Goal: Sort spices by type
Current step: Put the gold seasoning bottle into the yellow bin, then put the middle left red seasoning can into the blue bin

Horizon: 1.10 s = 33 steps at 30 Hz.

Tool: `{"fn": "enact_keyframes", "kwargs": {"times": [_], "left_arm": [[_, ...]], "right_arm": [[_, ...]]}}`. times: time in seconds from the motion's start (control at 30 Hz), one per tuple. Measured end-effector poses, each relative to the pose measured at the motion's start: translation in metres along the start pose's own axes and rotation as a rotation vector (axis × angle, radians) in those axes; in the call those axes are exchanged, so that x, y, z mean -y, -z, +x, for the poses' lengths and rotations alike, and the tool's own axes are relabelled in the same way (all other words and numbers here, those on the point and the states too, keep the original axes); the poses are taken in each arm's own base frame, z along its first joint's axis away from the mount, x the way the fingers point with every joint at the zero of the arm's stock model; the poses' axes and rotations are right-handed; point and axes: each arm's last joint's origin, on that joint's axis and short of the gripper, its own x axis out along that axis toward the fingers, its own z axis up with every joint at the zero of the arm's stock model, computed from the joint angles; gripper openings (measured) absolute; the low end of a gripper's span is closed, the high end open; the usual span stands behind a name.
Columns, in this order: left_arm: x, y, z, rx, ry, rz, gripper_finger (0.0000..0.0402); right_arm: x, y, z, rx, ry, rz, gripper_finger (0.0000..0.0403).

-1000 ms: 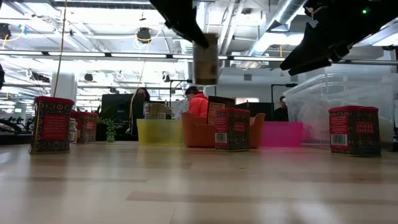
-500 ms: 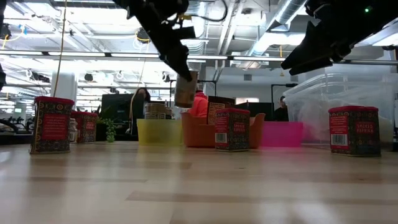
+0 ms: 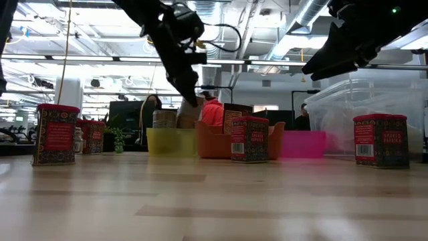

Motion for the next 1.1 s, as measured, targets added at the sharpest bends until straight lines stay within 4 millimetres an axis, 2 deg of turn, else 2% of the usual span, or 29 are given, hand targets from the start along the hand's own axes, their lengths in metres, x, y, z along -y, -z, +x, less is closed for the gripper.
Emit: {"fn": "enact_keyframes", "kwargs": {"times": [0.2,0.43,0.53,0.63,0.77,0.97,1.1], "left_arm": [[0.006,0.005,0.013,-0.062,0.016,-0.003,0.0263],[0.004,0.004,0.008,-0.045,0.008,-0.039,0.0344],[-0.001,0.002,-0.002,-0.018,0.001,-0.047,0.0360],[-0.004,0.001,-0.018,0.008,0.012,-0.037,0.0361],[0.002,0.009,-0.055,-0.017,0.160,0.020,0.0353],[0.028,0.040,-0.096,-0.286,0.373,0.080,0.0335],[0.061,0.046,-0.117,-0.365,0.501,0.127,0.0324]], "right_arm": [[-0.001,0.000,-0.001,0.005,-0.009,0.004,0.0385],[-0.001,-0.001,-0.001,0.007,-0.009,0.005,0.0385],[-0.001,-0.001,-0.001,0.006,-0.009,0.005,0.0385],[-0.001,-0.001,-0.001,0.006,-0.009,0.005,0.0385],[-0.001,-0.001,-0.001,0.006,-0.008,0.004,0.0385],[0.001,-0.002,0.001,0.004,0.006,-0.006,0.0385],[0.003,-0.003,0.004,0.003,0.021,-0.015,0.0385]]}}
